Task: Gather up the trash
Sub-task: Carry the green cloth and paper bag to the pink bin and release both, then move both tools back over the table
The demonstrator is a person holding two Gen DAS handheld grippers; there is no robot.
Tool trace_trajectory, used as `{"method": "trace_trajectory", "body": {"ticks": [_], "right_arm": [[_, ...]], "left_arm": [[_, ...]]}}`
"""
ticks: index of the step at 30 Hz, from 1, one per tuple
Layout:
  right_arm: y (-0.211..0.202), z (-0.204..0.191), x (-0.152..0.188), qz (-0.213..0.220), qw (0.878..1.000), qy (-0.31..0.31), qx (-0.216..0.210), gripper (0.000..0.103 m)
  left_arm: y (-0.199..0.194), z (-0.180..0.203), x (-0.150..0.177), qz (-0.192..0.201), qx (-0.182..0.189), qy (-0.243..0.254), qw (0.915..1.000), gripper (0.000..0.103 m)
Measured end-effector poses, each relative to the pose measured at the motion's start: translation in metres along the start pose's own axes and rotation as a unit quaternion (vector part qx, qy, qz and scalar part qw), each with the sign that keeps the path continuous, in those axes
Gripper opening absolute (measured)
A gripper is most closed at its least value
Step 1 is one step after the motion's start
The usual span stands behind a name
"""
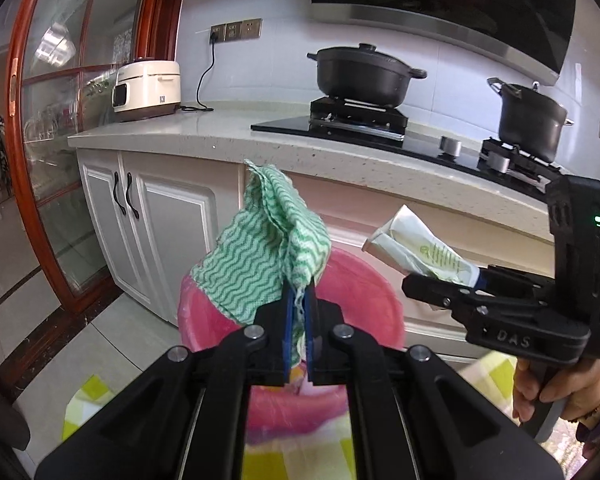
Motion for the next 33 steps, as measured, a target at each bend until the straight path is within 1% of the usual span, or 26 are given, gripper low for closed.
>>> {"method": "trace_trajectory", "body": {"ticks": [1, 2, 3, 4, 5, 8, 11, 12, 14, 15, 16, 17, 19, 20, 21, 23, 26, 28, 30, 33], "right_arm": [[0.005, -0.001, 0.0, -0.002, 1.0, -0.003, -0.002, 0.045], [0.01, -0.002, 0.0, -0.004, 1.0, -0.004, -0.002, 0.045], [0.016, -0.002, 0.001, -0.004, 1.0, -0.005, 0.0, 0.046], [0.02, -0.001, 0.002, -0.006, 1.0, -0.004, 0.002, 0.052], [0.024, 0.0, 0.003, -0.008, 1.0, -0.002, 0.002, 0.054], [0.029, 0.006, 0.007, -0.011, 1.0, 0.006, 0.005, 0.054], [0.023, 0.011, 0.011, -0.01, 1.0, 0.013, 0.005, 0.054], [0.016, 0.012, 0.012, -0.009, 1.0, 0.016, 0.004, 0.054], [0.001, 0.012, 0.013, -0.005, 1.0, 0.017, 0.002, 0.054], [-0.011, 0.011, 0.015, -0.002, 1.0, 0.016, 0.001, 0.054], [-0.023, 0.01, 0.017, 0.002, 1.0, 0.014, 0.0, 0.054], [-0.036, 0.008, 0.019, 0.005, 1.0, 0.013, -0.001, 0.054], [-0.071, 0.004, 0.029, 0.011, 1.0, 0.011, -0.001, 0.056], [-0.086, 0.003, 0.033, 0.014, 1.0, 0.01, 0.001, 0.058], [-0.104, 0.001, 0.04, 0.019, 1.0, 0.012, 0.002, 0.06], [-0.133, -0.001, 0.052, 0.022, 1.0, 0.016, 0.003, 0.062], [-0.181, -0.006, 0.078, 0.027, 0.999, 0.015, 0.023, 0.064], [-0.21, -0.008, 0.096, 0.028, 0.999, 0.022, 0.028, 0.065], [-0.237, -0.012, 0.113, 0.031, 0.999, 0.021, 0.033, 0.066], [-0.271, -0.016, 0.138, 0.034, 0.998, 0.026, 0.038, 0.069]], "left_arm": [[0.007, -0.005, 0.001, -0.002, 0.0, -0.004, 1.0, 0.01], [0.012, -0.009, 0.002, -0.005, 0.0, -0.009, 1.0, 0.01], [0.016, -0.014, 0.003, -0.006, -0.008, -0.013, 0.9999, 0.021], [0.019, -0.019, 0.005, -0.005, -0.013, -0.018, 0.9997, 0.033], [0.02, -0.023, 0.006, -0.003, -0.016, -0.022, 0.9996, 0.034], [0.017, -0.034, 0.012, 0.001, -0.025, -0.028, 0.9993, 0.034], [0.003, -0.041, 0.019, 0.005, -0.037, -0.035, 0.9987, 0.037], [-0.004, -0.041, 0.022, 0.007, -0.039, -0.038, 0.9985, 0.042], [-0.021, -0.04, 0.027, 0.013, -0.044, -0.045, 0.9979, 0.055], [-0.033, -0.037, 0.031, 0.018, -0.05, -0.047, 0.9975, 0.068], [-0.048, -0.032, 0.035, 0.026, -0.057, -0.046, 0.997, 0.075], [-0.06, -0.026, 0.039, 0.031, -0.057, -0.046, 0.9969, 0.078], [-0.087, -0.012, 0.047, 0.035, -0.055, -0.045, 0.9968, 0.088], [-0.1, -0.006, 0.051, 0.04, -0.059, -0.045, 0.9964, 0.091], [-0.117, 0.002, 0.057, 0.048, -0.067, -0.045, 0.9956, 0.097], [-0.142, 0.015, 0.068, 0.054, -0.079, -0.048, 0.9942, 0.098], [-0.18, 0.038, 0.088, 0.047, -0.095, -0.048, 0.9932, 0.098], [-0.206, 0.055, 0.105, 0.048, -0.107, -0.041, 0.9922, 0.098], [-0.227, 0.072, 0.12, 0.048, -0.106, -0.033, 0.9927, 0.098], [-0.255, 0.095, 0.144, 0.049, -0.109, -0.026, 0.9925, 0.098]]}}
Point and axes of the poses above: each gripper's, at about its wrist camera, not at the fingertips, and y roughly the way its jaws point, z to its right, x to its underside, the point moved 3 cm from there along y, roughly the way its jaws point, and after that the axes turned 12 degrees about x, right-handed, at the moved point
